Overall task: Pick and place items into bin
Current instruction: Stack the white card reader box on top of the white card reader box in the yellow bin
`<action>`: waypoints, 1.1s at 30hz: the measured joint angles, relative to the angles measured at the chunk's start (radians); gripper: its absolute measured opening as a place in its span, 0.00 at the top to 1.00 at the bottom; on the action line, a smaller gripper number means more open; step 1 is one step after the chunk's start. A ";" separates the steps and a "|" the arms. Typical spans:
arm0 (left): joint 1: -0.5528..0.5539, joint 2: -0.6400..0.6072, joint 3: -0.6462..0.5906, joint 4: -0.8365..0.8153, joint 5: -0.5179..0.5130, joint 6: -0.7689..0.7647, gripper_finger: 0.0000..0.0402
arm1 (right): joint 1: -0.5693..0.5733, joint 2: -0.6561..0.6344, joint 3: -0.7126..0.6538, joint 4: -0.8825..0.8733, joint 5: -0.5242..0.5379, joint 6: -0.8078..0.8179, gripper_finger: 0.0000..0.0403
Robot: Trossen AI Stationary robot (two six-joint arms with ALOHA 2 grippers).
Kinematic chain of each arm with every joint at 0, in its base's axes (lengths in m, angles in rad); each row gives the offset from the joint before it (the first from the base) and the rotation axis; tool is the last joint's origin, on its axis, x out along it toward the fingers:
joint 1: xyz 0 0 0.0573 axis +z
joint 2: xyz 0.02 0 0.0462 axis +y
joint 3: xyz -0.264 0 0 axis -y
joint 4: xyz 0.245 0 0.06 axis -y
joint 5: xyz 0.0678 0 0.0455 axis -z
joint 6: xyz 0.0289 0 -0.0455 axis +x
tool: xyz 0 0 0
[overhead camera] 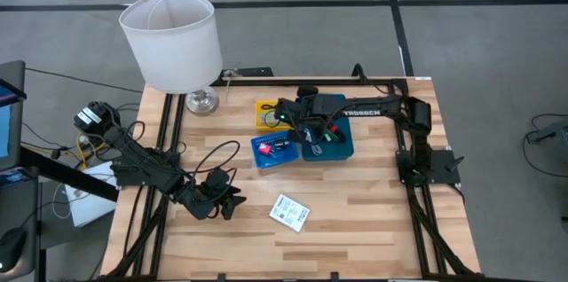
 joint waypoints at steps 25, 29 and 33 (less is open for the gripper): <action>0.000 0.000 0.000 0.005 0.053 0.238 0.49 | 0.530 -0.038 0.387 -0.380 -0.023 0.967 0.65; -0.007 0.000 0.000 0.021 0.094 0.268 0.49 | 0.637 -0.014 0.362 -0.350 -0.001 1.151 0.67; -0.014 0.000 0.000 0.025 0.102 0.318 0.49 | 0.692 -0.019 0.266 -0.307 0.022 1.354 0.69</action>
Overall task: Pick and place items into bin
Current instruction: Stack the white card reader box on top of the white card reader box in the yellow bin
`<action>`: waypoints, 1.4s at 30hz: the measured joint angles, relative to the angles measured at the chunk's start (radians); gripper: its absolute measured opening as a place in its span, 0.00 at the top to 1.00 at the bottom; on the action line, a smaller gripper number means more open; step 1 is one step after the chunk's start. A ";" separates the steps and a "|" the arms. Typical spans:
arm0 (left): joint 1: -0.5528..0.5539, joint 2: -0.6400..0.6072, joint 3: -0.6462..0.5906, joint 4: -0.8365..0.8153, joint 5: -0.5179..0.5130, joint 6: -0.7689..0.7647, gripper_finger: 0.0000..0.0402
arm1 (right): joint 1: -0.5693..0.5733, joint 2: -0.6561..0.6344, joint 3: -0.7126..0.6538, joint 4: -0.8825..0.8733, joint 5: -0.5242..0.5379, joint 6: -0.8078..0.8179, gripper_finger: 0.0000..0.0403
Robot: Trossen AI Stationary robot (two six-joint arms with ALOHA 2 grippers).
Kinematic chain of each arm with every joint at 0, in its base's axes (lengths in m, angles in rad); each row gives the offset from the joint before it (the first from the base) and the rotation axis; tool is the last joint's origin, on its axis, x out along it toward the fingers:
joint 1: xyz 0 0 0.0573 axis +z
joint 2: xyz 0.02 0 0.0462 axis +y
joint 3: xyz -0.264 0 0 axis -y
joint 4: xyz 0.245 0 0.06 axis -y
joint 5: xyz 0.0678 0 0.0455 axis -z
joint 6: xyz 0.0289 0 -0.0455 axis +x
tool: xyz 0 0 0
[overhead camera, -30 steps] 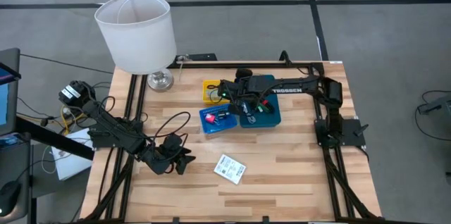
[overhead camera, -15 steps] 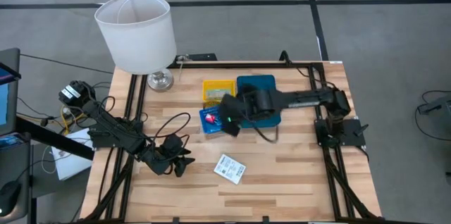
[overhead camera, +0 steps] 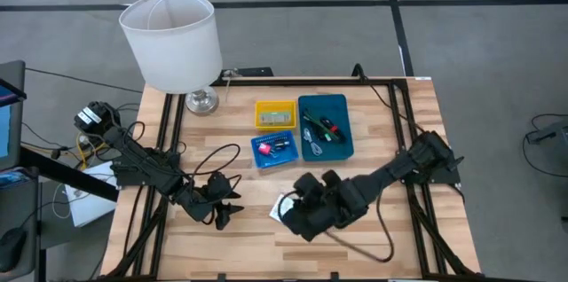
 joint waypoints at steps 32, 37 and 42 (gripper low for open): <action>0.109 0.170 0.000 0.121 0.342 -0.388 0.53 | -0.073 0.002 -0.647 0.479 -0.215 -0.181 0.70; 0.104 0.386 0.005 0.449 0.457 -0.408 0.53 | -0.090 0.002 -0.663 0.519 -0.267 -0.278 0.70; 0.090 0.474 0.039 0.567 0.458 -0.423 0.53 | -0.089 0.000 -0.663 0.496 -0.274 -0.338 0.70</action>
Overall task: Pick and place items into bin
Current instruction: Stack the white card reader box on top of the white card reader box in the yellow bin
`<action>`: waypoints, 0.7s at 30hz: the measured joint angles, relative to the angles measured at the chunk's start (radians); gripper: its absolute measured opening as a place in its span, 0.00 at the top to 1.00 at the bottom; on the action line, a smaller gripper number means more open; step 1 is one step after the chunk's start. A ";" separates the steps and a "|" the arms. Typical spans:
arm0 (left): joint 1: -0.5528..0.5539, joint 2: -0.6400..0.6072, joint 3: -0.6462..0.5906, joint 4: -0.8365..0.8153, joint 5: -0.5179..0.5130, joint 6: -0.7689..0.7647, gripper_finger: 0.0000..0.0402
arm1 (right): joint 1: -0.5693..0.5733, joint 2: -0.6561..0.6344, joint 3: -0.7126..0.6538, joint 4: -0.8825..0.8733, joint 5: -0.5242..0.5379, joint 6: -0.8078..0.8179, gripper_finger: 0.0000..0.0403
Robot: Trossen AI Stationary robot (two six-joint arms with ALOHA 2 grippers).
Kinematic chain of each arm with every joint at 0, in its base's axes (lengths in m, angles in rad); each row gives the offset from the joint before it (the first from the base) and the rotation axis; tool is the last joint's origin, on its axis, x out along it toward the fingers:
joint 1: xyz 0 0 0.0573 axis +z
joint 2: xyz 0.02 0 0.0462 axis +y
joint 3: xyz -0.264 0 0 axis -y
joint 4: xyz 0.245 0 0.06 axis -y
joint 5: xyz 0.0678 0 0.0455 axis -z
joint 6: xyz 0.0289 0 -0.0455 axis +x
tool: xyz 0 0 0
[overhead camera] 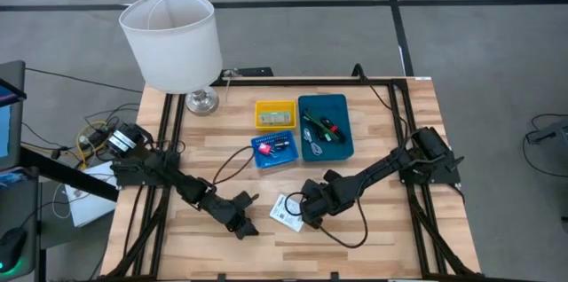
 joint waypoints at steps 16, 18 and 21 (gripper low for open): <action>-0.003 -0.011 0.043 -0.116 -0.045 0.027 0.53 | 0.174 -0.007 0.117 -0.129 0.056 -0.365 0.70; -0.003 -0.011 0.042 -0.113 -0.057 0.028 0.53 | 0.203 -0.007 0.135 -0.082 0.101 -0.418 0.70; -0.003 -0.011 0.042 -0.112 -0.086 0.027 0.53 | 0.230 -0.007 0.145 -0.014 0.125 -0.477 0.70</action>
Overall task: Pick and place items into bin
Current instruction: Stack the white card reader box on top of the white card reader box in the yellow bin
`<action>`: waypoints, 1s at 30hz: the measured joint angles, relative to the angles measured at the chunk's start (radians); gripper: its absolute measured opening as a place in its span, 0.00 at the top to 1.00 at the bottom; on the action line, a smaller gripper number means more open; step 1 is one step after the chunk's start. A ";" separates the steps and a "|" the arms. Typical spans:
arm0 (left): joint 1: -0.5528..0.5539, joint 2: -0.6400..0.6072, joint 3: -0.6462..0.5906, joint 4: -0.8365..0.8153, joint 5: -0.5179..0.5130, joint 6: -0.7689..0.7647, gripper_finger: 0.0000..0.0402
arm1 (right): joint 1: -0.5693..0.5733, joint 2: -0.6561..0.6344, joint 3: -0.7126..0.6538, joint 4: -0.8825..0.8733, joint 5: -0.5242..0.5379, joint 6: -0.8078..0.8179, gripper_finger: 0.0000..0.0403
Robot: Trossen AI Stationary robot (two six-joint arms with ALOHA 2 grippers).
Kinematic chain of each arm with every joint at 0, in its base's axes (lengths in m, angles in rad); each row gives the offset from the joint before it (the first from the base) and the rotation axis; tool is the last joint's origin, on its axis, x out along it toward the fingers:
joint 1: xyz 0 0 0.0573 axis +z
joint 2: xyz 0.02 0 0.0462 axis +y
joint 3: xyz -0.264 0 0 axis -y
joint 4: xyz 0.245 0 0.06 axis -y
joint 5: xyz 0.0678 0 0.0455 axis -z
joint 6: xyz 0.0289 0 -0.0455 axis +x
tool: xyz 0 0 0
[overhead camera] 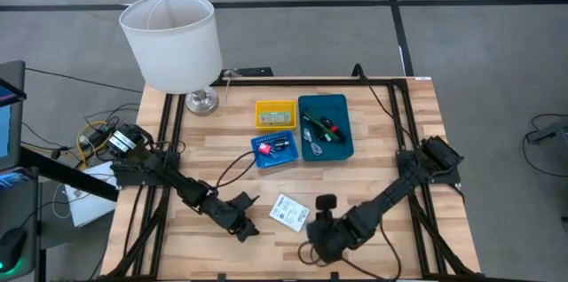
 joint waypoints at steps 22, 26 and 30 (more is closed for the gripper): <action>-0.025 0.001 -0.002 0.011 -0.046 -0.001 0.53 | -0.021 0.126 0.020 0.062 0.176 -0.742 0.50; -0.031 0.001 -0.002 0.011 -0.048 -0.008 0.53 | -0.019 0.126 0.022 0.088 0.175 -0.824 0.50; -0.032 0.001 -0.002 0.011 -0.047 -0.012 0.53 | -0.019 0.126 0.022 0.100 0.158 -0.835 0.51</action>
